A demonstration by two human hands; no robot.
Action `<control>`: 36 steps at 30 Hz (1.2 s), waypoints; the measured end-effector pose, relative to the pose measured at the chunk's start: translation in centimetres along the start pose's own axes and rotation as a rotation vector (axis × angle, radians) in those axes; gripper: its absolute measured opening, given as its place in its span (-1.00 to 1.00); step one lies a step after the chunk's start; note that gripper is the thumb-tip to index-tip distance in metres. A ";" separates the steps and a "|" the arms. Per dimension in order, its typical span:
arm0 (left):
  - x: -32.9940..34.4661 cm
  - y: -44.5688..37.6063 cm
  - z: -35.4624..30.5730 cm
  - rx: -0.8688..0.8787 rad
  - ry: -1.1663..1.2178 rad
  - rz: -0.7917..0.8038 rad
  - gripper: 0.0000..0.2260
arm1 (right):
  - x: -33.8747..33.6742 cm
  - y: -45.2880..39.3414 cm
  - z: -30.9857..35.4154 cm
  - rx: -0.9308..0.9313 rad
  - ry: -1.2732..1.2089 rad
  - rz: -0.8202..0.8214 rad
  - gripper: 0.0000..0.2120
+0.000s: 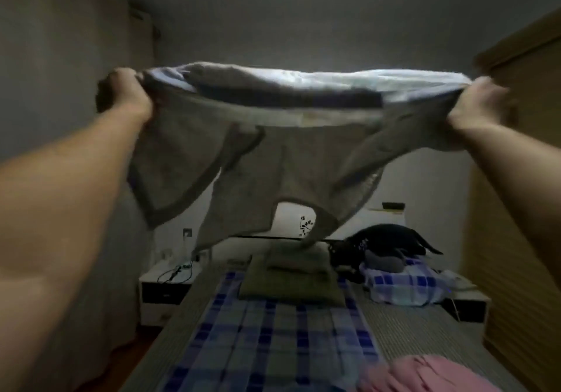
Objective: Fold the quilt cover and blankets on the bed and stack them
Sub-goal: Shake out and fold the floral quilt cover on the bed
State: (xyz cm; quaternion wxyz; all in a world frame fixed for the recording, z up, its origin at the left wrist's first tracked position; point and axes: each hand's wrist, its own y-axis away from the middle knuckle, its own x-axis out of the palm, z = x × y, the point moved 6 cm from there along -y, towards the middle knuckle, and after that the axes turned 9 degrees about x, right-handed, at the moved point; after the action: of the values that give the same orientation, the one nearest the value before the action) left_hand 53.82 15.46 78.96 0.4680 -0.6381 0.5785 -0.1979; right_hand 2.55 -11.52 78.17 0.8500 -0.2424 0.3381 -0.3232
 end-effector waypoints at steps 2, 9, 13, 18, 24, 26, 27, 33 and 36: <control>-1.4 5.1 1.2 0.191 -0.269 0.094 -0.77 | -1.7 2.5 -6.6 -0.008 0.126 -0.081 -0.71; -0.6 28.0 7.5 0.526 -0.452 0.523 -0.88 | -1.9 16.0 -25.9 -0.284 0.539 0.063 -0.87; -1.8 38.9 10.0 0.654 -0.536 0.697 -0.78 | -2.1 23.4 -36.2 -0.309 0.800 0.261 -0.86; -3.8 50.4 17.1 0.516 -0.612 0.851 -0.80 | -2.1 31.6 -46.0 -0.373 1.052 0.507 -0.60; -7.5 63.6 22.3 0.494 -0.625 1.000 -0.63 | -0.8 39.6 -53.8 -0.417 1.086 0.745 -0.55; -9.3 66.5 23.9 0.499 -0.625 1.051 -0.62 | -0.2 41.9 -55.8 -0.492 0.961 0.737 -0.65; -10.2 67.9 25.1 0.493 -0.633 1.073 -0.61 | 0.1 43.0 -56.5 -0.529 0.915 0.757 -0.67; -16.6 75.8 29.5 0.205 -0.688 1.350 -0.66 | 1.3 49.4 -58.7 -0.504 0.813 0.999 -0.60; -16.7 78.7 29.7 -0.165 -0.562 1.321 -0.75 | 2.6 53.5 -59.4 -0.478 0.820 1.208 -0.77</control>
State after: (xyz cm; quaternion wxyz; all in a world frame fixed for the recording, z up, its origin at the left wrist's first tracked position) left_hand 29.70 50.30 4.42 0.5713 -0.2150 0.7143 0.3423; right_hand -18.81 11.15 4.52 0.6102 -0.0534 0.7606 0.2152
